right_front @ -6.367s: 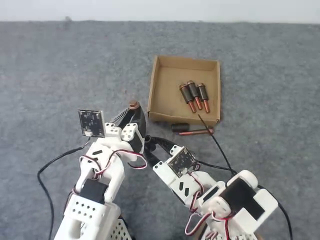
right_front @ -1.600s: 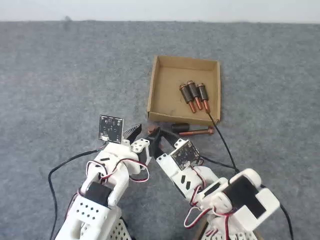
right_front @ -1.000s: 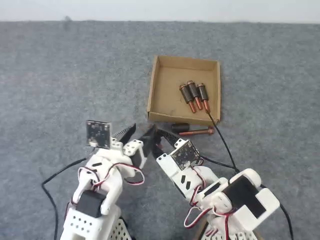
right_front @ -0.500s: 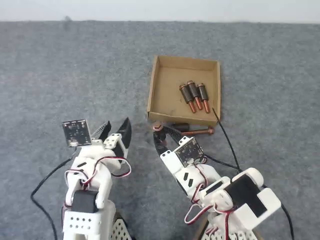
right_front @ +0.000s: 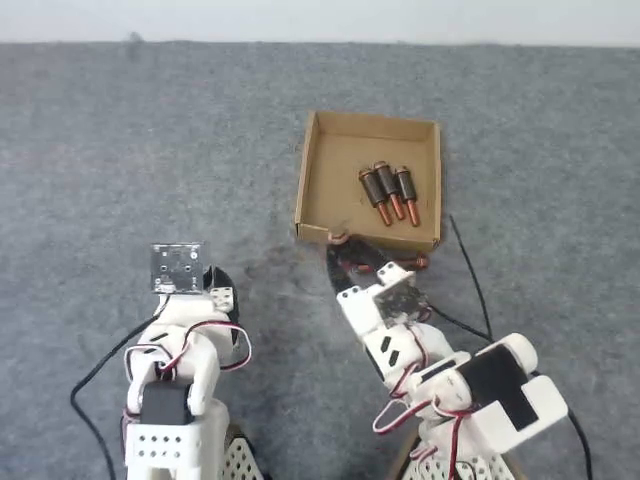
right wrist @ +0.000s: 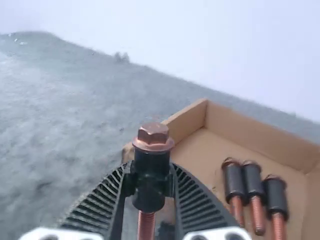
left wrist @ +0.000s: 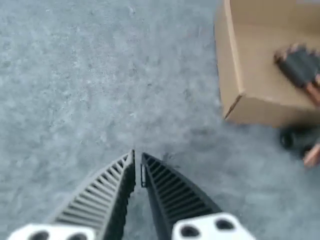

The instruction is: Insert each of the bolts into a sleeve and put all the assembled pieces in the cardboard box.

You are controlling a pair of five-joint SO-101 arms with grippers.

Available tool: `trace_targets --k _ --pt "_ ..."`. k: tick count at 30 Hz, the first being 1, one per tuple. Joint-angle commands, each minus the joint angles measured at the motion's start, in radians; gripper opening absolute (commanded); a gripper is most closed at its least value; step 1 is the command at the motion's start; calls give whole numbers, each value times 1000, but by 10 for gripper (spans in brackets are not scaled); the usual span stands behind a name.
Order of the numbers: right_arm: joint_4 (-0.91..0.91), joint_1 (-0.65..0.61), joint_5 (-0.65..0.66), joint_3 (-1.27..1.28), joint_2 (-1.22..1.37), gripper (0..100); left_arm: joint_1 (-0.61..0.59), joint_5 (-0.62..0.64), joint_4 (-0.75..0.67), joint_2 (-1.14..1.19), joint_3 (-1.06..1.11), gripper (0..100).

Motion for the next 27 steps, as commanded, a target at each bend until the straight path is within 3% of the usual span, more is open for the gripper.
trace_targets --k 1,12,17,21,27 --pt "-147 74 15 8 -18 6 -3 -43 6 -21 -13 19" --pt "-300 153 17 -14 -19 6 -5 -48 34 -20 -13 19" --pt "-275 191 17 -69 -85 6 -5 -48 38 -20 -13 19" --pt "-44 236 17 -144 -197 6 -5 -48 38 -20 -13 19" --pt "536 246 12 -316 -367 6 -5 -46 38 -20 -13 19"
